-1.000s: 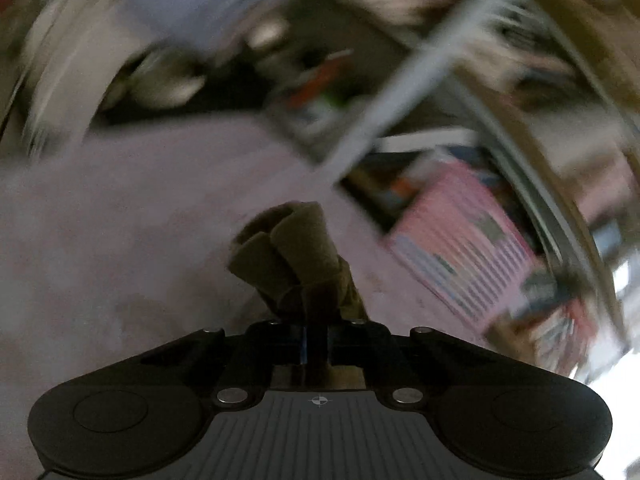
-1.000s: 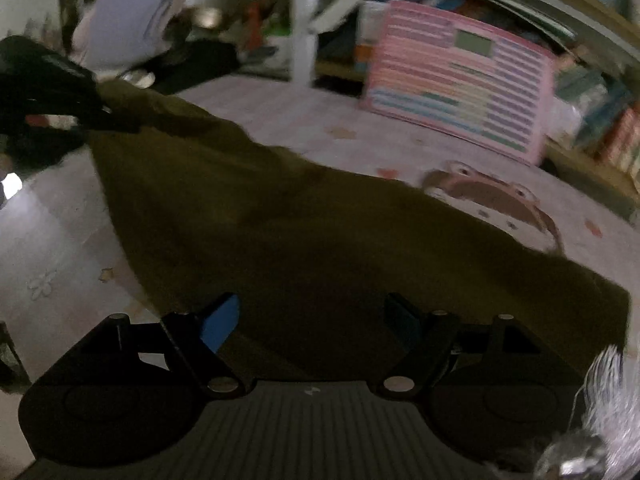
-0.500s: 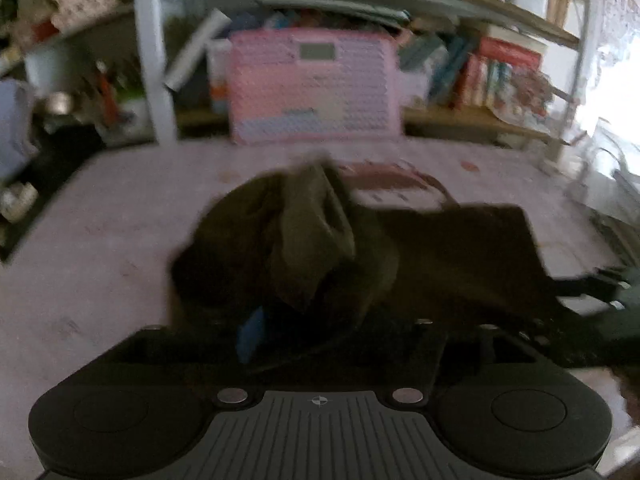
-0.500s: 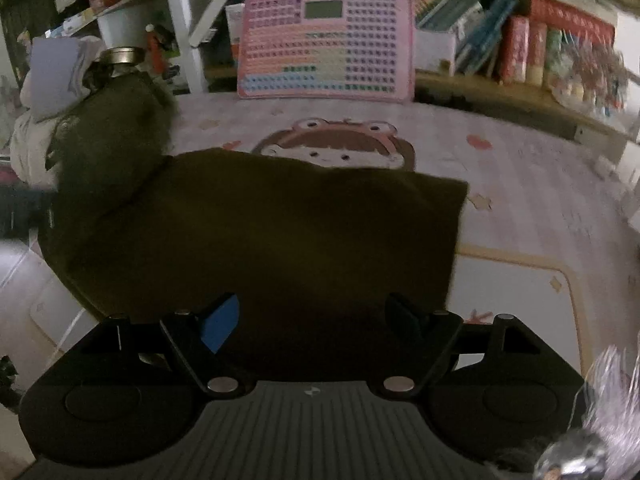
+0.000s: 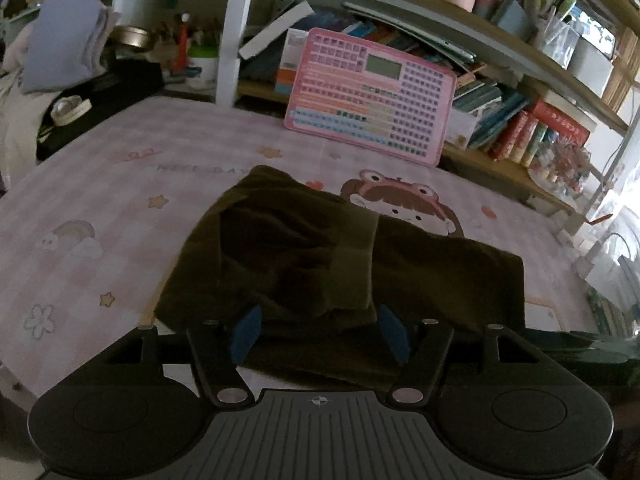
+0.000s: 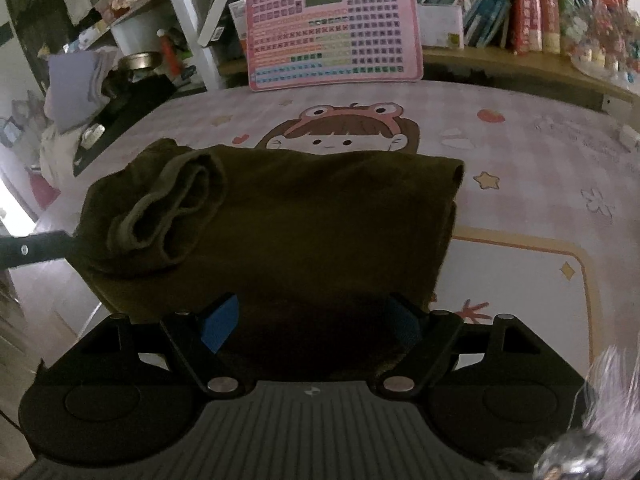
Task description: Fold clothes
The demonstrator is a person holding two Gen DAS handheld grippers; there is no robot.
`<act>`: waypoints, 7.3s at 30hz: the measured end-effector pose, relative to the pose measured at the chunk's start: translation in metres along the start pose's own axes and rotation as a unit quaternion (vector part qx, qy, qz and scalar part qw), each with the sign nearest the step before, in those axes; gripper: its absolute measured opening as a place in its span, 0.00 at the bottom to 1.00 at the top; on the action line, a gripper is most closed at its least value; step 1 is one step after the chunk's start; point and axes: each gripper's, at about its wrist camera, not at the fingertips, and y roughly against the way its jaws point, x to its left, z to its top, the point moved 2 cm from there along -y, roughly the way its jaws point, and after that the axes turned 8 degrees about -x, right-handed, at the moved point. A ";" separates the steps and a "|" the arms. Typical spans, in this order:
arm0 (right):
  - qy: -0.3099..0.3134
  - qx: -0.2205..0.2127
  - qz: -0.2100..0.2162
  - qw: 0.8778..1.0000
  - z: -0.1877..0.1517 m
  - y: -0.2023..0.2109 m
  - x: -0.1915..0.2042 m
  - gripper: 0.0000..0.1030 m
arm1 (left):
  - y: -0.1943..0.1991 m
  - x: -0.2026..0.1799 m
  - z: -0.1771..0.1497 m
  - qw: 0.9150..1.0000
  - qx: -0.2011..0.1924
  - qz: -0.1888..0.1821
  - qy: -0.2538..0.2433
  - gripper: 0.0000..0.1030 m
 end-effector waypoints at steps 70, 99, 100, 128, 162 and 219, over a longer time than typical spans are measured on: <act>-0.532 0.061 0.143 0.832 -0.011 -0.013 -0.144 0.67 | -0.029 -0.142 -0.014 0.970 0.028 -0.161 -0.183 0.05; -0.321 -0.002 0.185 0.929 0.131 -0.039 0.034 0.13 | 0.035 0.070 0.012 0.960 -0.070 -0.188 0.194 0.06; -0.317 0.002 0.182 0.931 0.133 -0.045 0.046 0.16 | 0.033 0.084 0.012 0.960 -0.062 -0.181 0.202 0.06; -0.225 -0.062 -0.097 0.967 0.008 -0.021 0.134 0.50 | -0.076 0.120 0.068 0.967 0.022 -0.252 -0.043 0.01; -0.393 -0.010 -0.044 0.919 -0.015 -0.050 0.110 0.65 | -0.123 0.169 0.044 0.947 0.162 -0.271 0.056 0.69; -0.075 -0.044 -0.059 0.994 -0.001 -0.002 0.187 0.25 | -0.038 0.154 0.038 0.958 0.098 -0.270 -0.005 0.28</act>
